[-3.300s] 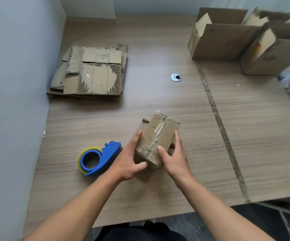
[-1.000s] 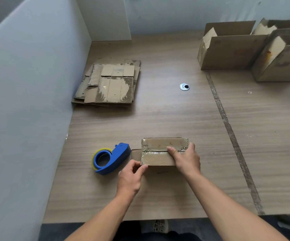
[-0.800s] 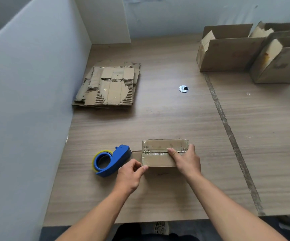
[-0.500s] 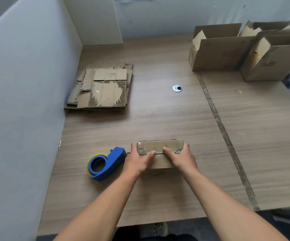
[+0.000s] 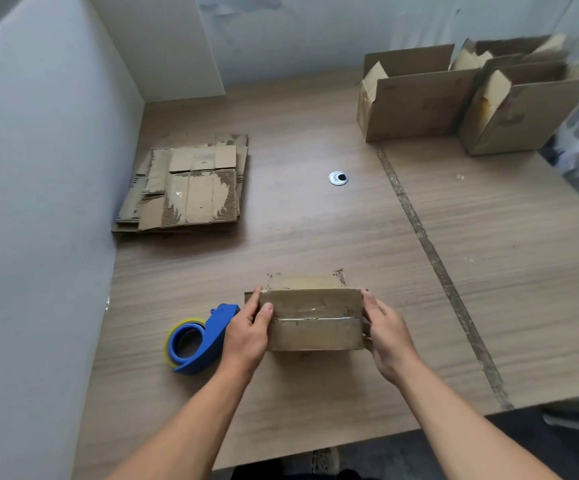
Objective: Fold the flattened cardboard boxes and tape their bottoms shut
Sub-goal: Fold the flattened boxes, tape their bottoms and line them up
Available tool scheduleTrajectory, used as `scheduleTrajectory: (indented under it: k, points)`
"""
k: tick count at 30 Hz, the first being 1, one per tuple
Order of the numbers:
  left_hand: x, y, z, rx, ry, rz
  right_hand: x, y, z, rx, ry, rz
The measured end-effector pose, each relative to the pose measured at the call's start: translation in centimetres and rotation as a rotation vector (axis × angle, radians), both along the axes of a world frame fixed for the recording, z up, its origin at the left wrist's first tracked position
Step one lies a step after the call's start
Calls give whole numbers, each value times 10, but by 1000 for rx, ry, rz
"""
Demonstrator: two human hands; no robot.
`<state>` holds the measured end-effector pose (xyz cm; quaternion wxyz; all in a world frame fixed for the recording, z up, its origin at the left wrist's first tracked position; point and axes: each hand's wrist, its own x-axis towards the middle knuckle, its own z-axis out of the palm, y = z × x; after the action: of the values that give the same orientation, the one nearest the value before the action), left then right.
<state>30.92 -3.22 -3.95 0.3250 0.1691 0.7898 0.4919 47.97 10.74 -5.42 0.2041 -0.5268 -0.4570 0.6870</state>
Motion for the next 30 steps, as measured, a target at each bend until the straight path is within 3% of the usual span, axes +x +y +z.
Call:
scheduleTrajectory:
  k: [5,9,14,20,26,30]
  points:
    - [3,4,26,179,15,-25,3,14,19,-180,189,-9]
    - [-1,14,39,266,0,35,-7,18,31,-181,221,45]
    - [-5,17,50,414,-101,32,-11,24,43,-121,347,-46]
    - [-6,12,42,234,22,-60,-4,29,47,-26,399,-4]
    - [10,9,39,246,132,-77,-7,25,39,208,225,112]
    - [5,3,33,246,66,-14,2,27,43,289,241,113]
